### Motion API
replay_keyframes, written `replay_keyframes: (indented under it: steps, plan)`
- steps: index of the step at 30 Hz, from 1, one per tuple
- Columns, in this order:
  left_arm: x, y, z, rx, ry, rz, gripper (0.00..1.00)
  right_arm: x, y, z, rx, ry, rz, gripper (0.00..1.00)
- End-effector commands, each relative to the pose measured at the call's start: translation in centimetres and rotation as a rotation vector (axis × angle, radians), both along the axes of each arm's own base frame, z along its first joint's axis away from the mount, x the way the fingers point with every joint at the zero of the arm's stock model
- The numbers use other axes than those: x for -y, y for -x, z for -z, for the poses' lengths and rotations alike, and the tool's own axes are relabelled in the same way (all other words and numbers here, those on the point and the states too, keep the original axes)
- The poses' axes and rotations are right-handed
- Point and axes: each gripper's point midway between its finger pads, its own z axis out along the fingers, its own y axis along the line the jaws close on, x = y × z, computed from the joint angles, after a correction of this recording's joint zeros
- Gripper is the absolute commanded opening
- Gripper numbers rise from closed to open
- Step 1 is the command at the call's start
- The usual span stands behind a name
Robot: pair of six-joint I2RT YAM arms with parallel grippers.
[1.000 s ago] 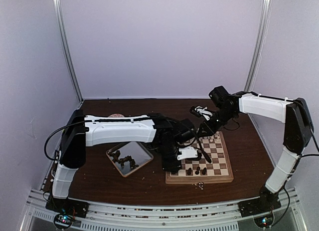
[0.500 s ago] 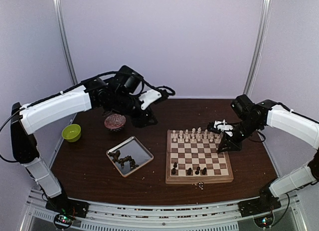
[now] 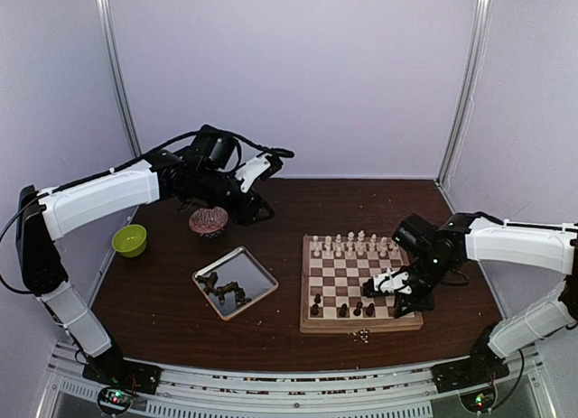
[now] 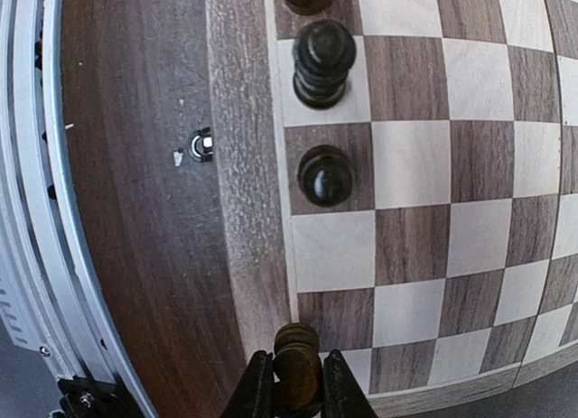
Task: Set up the chess pieces on the board
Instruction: Place the knight at b8.
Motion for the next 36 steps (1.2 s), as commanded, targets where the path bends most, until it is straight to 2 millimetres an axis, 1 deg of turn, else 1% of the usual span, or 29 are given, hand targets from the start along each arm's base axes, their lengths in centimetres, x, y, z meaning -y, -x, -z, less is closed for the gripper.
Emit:
replay_keyframes:
  steps: [1,8,11,18,29,31,34,36]
  plan:
    - [0.8,-0.3,-1.1,0.019,0.055,0.005,0.46,0.1,-1.6,0.8,0.077,0.03,0.009,0.09]
    - [1.1,-0.3,-0.5,0.002,0.053,0.017,0.46,0.3,-2.2,1.7,0.105,0.043,0.031,0.11]
    - [1.3,-0.2,-0.3,-0.007,0.053,0.024,0.46,0.3,-2.0,1.9,0.091,0.04,0.028,0.13]
    - [1.4,-0.1,-0.1,-0.014,0.053,0.031,0.46,0.2,-1.5,1.8,0.07,0.032,0.017,0.16]
    - [1.5,0.1,-0.2,-0.019,0.058,0.04,0.46,0.4,-0.5,1.7,0.041,0.028,-0.001,0.17]
    - [1.5,0.1,-0.2,-0.019,0.058,0.04,0.46,0.4,-0.5,1.6,0.041,0.026,0.004,0.19]
    - [1.5,0.1,-0.3,-0.019,0.059,0.041,0.46,0.4,-0.5,1.7,0.04,0.023,0.004,0.25]
    - [1.5,0.1,-0.2,-0.019,0.058,0.042,0.46,0.4,-0.4,1.6,0.04,0.019,0.003,0.27]
